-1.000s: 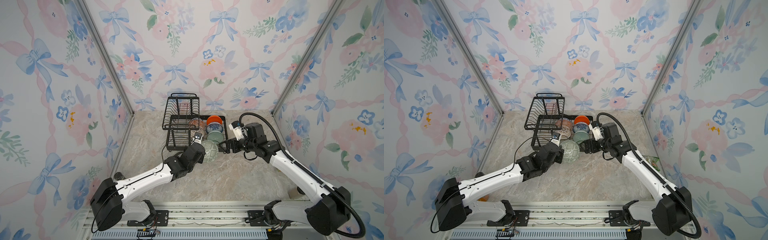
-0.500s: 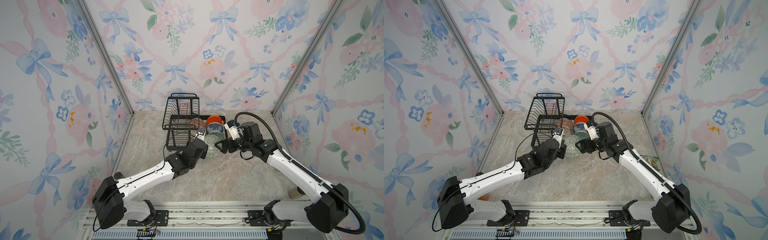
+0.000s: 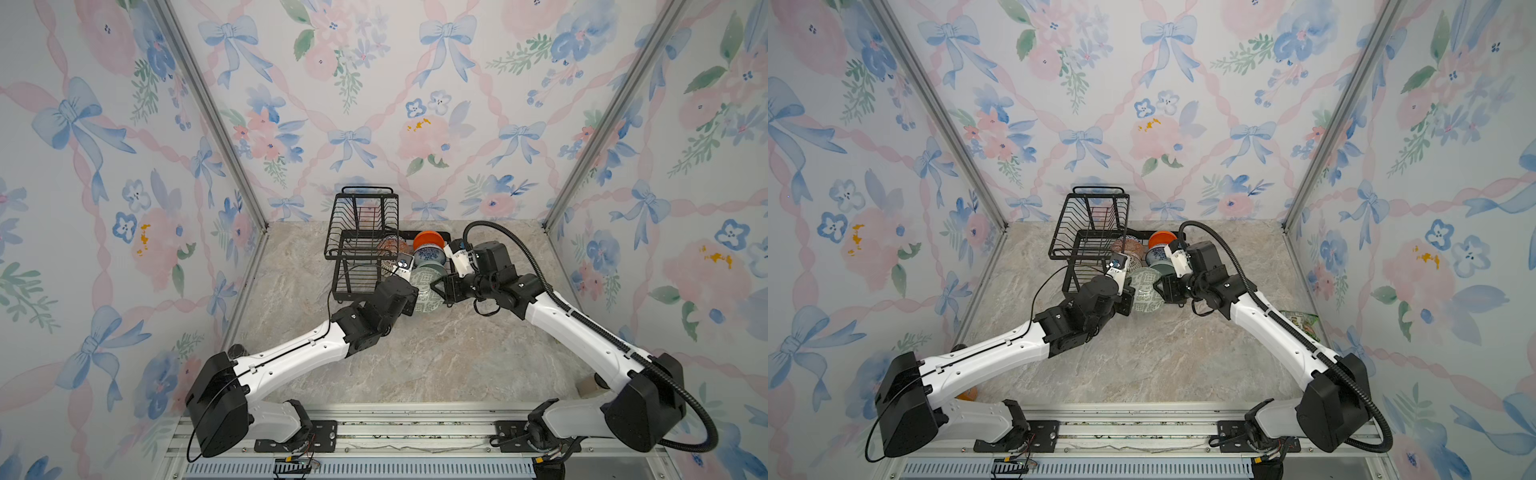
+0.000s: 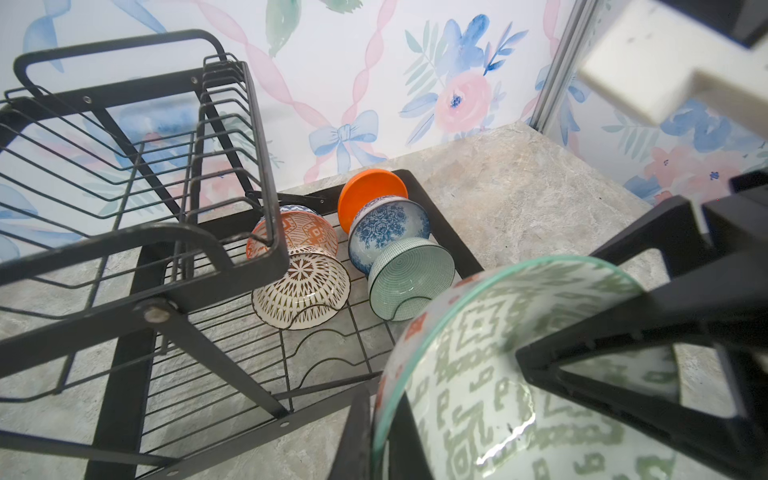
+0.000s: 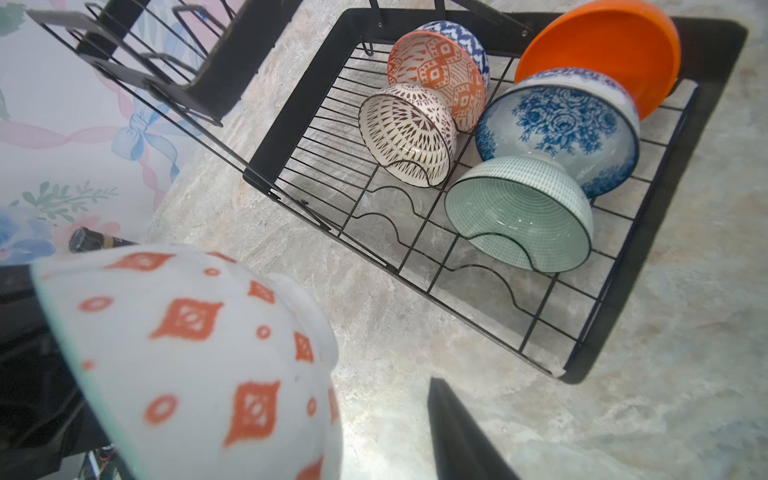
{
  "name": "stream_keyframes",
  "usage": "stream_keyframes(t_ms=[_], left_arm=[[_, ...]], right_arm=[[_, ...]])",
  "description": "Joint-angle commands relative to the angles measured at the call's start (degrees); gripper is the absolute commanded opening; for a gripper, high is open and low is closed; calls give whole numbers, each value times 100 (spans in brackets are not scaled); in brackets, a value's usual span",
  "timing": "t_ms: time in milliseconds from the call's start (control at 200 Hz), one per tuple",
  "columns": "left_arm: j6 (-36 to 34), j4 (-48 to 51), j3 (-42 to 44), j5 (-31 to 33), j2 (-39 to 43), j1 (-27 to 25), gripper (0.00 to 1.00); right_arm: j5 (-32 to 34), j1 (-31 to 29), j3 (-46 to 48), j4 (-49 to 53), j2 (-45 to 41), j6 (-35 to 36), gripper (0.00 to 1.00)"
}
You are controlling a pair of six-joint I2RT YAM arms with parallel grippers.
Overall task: Load the bowls into the dish rack
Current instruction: 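Carry the green-patterned bowl toward the right gripper while the right gripper approaches, then close the right gripper on the green-patterned bowl rim beside the left gripper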
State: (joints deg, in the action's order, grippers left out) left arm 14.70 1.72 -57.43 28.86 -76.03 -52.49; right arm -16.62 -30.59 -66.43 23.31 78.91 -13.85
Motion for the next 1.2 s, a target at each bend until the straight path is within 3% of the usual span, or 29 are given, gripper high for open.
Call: stream_keyframes(t_ms=[0,155,360,570,830,1195], left_arm=[[-37,-368,-141,-73,-7,2,0],[-2,-448,-56,-177,41,-6,0],[134,-479,169,-440,152,-38,0],[200,-464,406,-624,274,-43,0],[231,-419,513,-654,375,-44,10],[226,-286,539,-653,477,-41,65]], right_arm=[[105,-62,-168,-80,28,-90,45],[141,-68,-177,-79,1,-101,32],[254,-103,-117,-98,-122,-118,0],[388,-149,32,-103,-226,-82,0],[432,-167,58,-173,-202,-15,0],[535,-220,74,-133,-192,95,0]])
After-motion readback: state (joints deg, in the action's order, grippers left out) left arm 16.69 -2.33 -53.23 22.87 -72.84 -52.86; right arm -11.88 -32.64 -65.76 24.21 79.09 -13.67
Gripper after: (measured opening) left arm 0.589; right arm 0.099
